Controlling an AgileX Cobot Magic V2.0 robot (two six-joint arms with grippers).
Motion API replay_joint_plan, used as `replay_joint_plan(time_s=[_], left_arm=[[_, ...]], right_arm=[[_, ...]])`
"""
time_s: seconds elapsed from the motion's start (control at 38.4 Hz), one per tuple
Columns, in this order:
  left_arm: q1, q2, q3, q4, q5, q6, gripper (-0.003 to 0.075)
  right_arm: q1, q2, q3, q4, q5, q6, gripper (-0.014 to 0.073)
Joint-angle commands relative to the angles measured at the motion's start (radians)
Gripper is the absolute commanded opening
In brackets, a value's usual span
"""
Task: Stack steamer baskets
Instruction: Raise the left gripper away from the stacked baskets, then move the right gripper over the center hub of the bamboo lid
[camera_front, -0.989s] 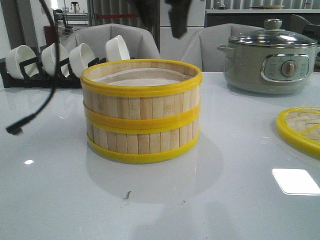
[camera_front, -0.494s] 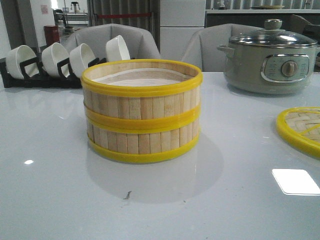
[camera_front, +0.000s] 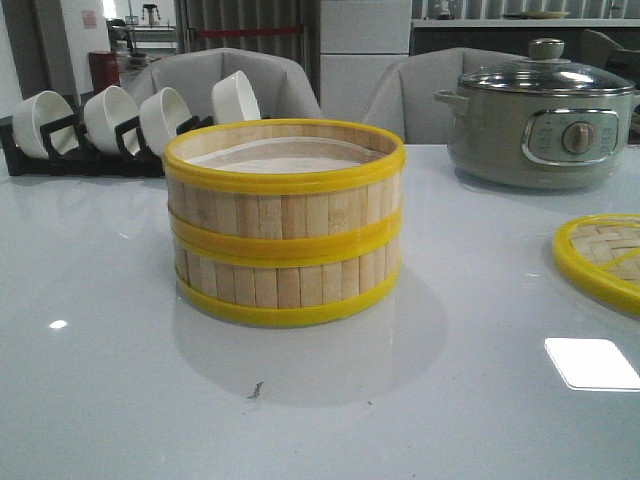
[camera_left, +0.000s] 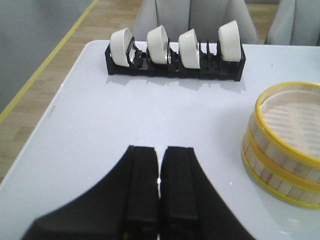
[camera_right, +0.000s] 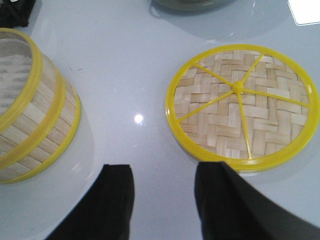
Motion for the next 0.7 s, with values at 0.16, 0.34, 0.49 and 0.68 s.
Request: replay_joint_plan(time_s=[0.16,0.34,0.49,0.68], left_arm=[[-0.008,-0.108,0.162,-0.016,-0.165,-0.017,0.0087],[-0.008,-0.108,0.223,-0.018,-0.163,-0.017,0.0087],[-0.008,-0.108,0.234,-0.018,-0.146,-0.017,0.0087],[-0.008,-0.108,0.234,-0.018,-0.148,-0.017,0.0087]], right_arm=[[-0.004,-0.003,-0.037,0.006,-0.076,-0.013,0.0412],[-0.004,-0.003,-0.037,0.006,-0.076,-0.013,0.0412],[-0.004,0.009,-0.037,0.006,-0.077,-0.013,0.0412],[-0.004,0.036,-0.037,0.006,-0.081,-0.013,0.0412]])
